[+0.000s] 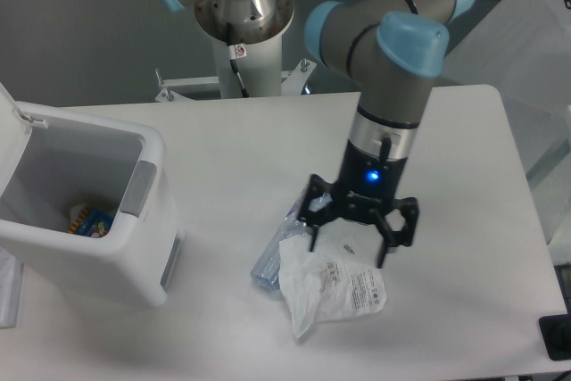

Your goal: Open the trash can

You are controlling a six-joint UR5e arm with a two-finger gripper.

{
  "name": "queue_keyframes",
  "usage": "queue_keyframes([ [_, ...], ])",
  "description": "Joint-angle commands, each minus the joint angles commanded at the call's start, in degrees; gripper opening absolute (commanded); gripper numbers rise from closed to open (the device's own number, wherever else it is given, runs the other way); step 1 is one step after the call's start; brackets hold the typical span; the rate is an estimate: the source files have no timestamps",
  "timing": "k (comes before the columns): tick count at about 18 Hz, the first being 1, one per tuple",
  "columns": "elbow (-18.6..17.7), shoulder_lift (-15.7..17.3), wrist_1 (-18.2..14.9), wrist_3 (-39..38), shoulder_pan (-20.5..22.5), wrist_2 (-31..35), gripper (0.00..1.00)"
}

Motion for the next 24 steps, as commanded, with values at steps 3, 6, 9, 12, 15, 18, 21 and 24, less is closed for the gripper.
queue_keyframes([
  [3,1.94,-2.37,-0.53,0.18,0.00,1.33,1.00],
  [6,3.78,-4.31,-0.79,3.33,-0.17,5.88,1.00],
  [9,4.49,-5.10,-3.24,11.14,0.00,7.65,1.00],
  [12,5.98,-6.77,-5.00,16.34,0.00,11.60,1.00],
  [15,8.00,-7.48,-8.25,18.54,0.09,15.12,1.00],
  [18,9.06,-8.80,-10.63,21.97,0.17,16.79,1.00],
  [21,9.32,-9.50,-10.72,23.03,0.70,19.17,1.00],
  [24,8.71,-9.59,-10.72,23.03,1.32,19.26,1.00],
])
